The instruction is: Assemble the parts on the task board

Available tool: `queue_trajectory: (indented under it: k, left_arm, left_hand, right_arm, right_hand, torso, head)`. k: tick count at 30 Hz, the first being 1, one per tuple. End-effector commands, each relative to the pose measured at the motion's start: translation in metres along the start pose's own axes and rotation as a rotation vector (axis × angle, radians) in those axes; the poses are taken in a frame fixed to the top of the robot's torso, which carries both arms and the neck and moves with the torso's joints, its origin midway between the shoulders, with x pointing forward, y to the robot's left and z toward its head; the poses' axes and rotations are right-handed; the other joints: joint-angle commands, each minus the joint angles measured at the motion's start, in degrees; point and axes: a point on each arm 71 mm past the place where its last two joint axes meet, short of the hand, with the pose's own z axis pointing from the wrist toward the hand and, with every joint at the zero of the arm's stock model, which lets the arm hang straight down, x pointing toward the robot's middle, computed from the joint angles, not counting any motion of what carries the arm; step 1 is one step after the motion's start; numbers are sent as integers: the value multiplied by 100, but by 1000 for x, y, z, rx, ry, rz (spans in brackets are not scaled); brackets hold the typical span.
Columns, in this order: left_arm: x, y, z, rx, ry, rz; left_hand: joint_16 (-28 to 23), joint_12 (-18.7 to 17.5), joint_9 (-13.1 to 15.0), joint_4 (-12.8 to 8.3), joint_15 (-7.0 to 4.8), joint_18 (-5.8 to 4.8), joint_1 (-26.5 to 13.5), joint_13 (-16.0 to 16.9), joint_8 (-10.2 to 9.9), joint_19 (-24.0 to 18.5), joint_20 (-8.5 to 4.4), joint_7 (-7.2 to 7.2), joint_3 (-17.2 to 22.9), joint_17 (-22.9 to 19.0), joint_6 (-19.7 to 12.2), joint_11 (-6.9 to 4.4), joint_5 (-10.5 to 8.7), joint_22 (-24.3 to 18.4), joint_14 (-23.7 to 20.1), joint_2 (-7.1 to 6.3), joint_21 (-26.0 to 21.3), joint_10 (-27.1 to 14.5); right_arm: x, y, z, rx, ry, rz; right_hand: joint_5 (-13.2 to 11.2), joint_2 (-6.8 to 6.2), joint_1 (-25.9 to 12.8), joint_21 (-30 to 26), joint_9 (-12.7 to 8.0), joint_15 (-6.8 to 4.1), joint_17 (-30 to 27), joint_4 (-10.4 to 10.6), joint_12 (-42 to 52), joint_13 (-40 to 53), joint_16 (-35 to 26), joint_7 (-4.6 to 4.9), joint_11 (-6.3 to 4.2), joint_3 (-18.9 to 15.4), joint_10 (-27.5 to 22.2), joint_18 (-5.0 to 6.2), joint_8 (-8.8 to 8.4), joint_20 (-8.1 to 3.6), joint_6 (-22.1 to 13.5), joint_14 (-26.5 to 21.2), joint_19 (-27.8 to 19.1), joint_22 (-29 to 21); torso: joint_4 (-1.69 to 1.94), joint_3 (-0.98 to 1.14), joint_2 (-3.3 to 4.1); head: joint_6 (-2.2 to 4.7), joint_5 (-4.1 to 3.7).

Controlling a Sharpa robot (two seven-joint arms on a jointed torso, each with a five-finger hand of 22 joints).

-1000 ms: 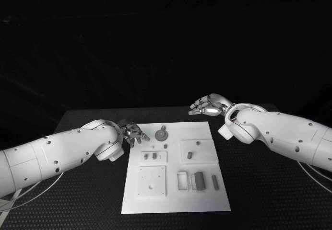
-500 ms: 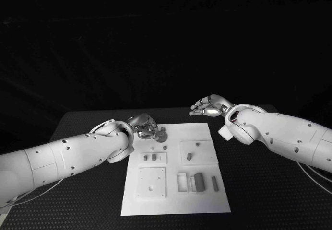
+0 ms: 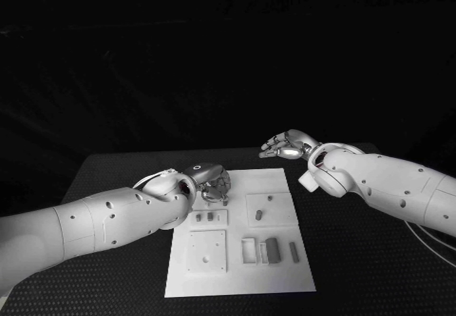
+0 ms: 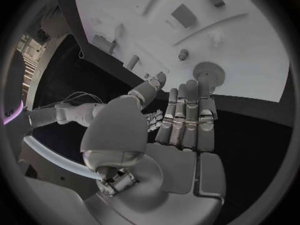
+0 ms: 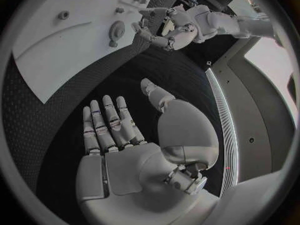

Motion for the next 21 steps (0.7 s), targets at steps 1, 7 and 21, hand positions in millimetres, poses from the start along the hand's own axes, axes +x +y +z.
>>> queue_trajectory:
  k: [1,7,21]
  left_arm:
    - [6,-6,1,58,63,65]
    - [11,-8,5,65,111,93]
    - [15,-3,8,36,85,93]
  left_hand:
    - [-33,-40,-10,-4,6,101,60,-18,36,36,5,-12,-39,8,83,0,-31,-12,52,10,-39,70]
    - [-39,-111,-52,-6,-39,108,85,-61,63,157,-32,-20,-66,44,182,-38,-29,-30,175,44,-36,215]
    - [-74,-337,-132,-1,-44,108,73,-147,15,240,-49,81,-109,84,141,-12,-30,-51,252,14,-58,244]
  right_arm:
    - [3,2,1,-16,22,-1]
    - [4,3,1,-19,26,-3]
    - [5,4,2,-18,27,-2]
  right_hand:
    - [13,65,-7,-56,-6,-21,10,-41,-2,7,37,242,-11,2,47,128,29,-4,-35,73,96,-32]
    - [13,98,-17,-103,-1,-42,14,-63,10,9,59,218,-19,2,74,164,60,-2,-3,132,186,-64]
    - [13,93,-51,-159,-14,-41,3,-60,8,6,45,273,-16,-10,78,176,48,5,-36,130,219,-87]
  torso:
    - [6,-3,0]
    - [1,-7,-5]
    - [6,-7,-6]
  head:
    - [7,-3]
    - [5,-14]
    - [45,-19]
